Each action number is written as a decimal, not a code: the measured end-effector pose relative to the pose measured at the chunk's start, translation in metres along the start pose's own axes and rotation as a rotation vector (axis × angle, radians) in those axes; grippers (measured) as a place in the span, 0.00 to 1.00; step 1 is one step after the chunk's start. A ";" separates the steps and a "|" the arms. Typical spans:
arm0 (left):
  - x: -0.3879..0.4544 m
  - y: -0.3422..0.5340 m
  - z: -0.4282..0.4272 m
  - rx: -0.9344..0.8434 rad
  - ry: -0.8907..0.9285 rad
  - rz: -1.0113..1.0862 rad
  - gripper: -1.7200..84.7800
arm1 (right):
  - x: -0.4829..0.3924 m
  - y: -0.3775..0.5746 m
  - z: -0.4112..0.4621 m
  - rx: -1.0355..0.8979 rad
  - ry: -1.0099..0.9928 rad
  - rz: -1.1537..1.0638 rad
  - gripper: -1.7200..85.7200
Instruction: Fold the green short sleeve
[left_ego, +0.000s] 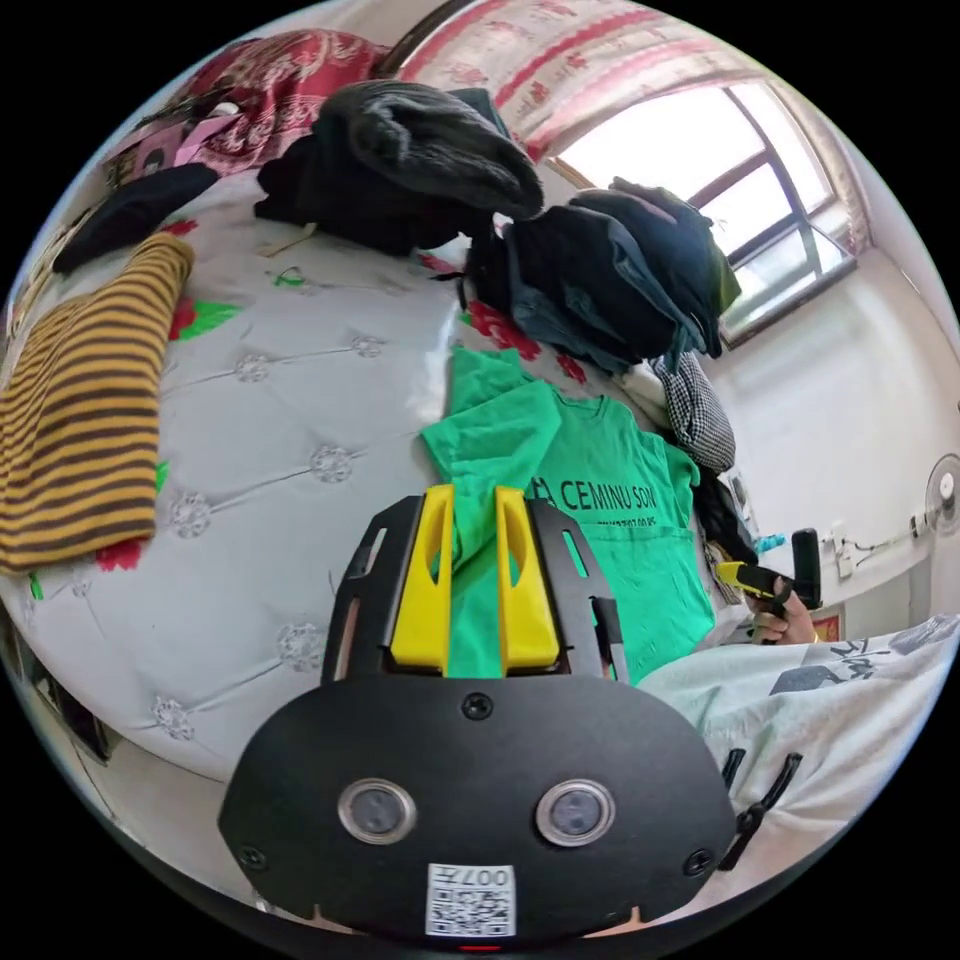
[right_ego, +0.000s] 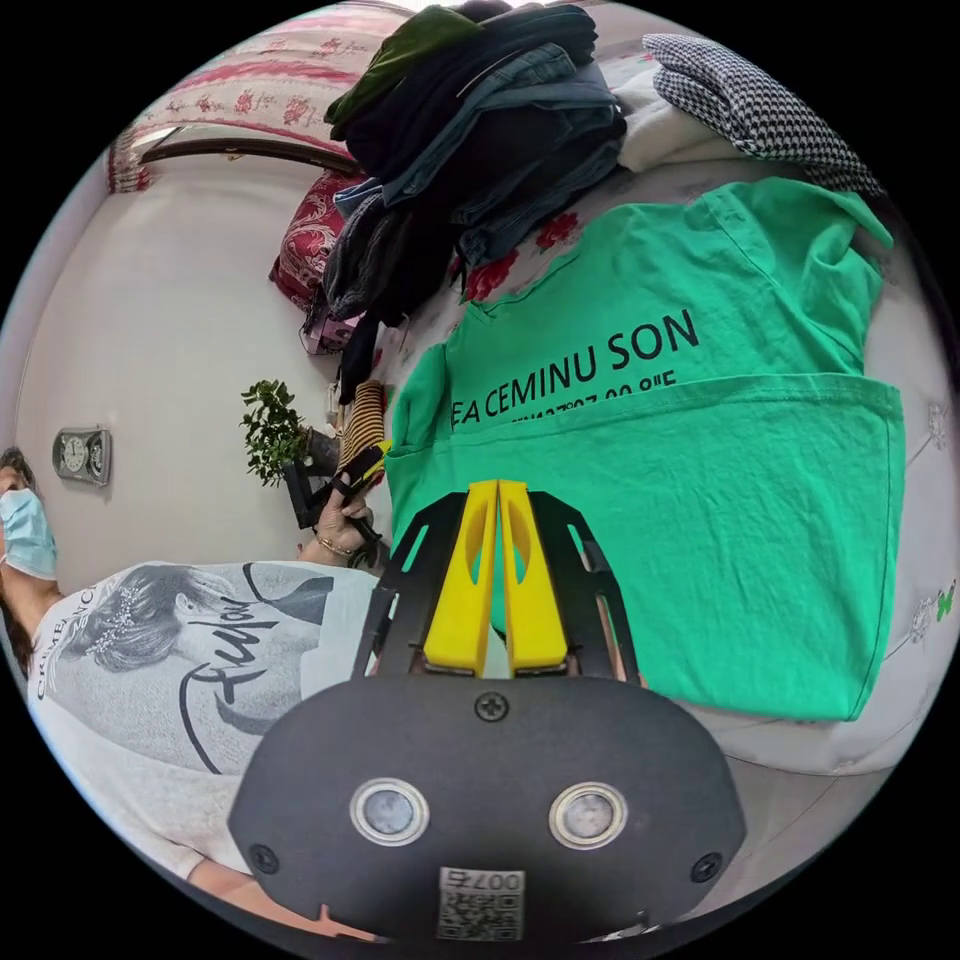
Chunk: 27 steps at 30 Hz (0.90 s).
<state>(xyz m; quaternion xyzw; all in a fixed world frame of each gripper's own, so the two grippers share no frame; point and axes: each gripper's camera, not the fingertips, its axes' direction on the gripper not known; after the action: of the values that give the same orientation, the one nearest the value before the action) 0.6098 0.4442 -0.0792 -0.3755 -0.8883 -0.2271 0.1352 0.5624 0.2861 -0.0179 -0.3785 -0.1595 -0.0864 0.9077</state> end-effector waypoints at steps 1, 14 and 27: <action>-0.017 0.001 -0.002 0.000 0.027 -0.028 0.12 | 0.002 0.003 0.001 0.010 -0.013 0.013 0.02; -0.130 -0.009 0.078 -0.121 0.538 -0.299 0.02 | 0.011 -0.005 0.000 0.036 -0.091 0.036 0.02; -0.256 0.032 -0.125 0.292 0.092 -0.485 0.09 | 0.023 -0.025 0.012 0.013 -0.139 0.039 0.02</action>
<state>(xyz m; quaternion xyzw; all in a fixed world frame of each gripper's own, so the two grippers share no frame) 0.8166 0.2453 -0.0672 -0.1182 -0.9684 -0.1391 0.1697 0.5740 0.2765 0.0145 -0.3810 -0.2152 -0.0410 0.8982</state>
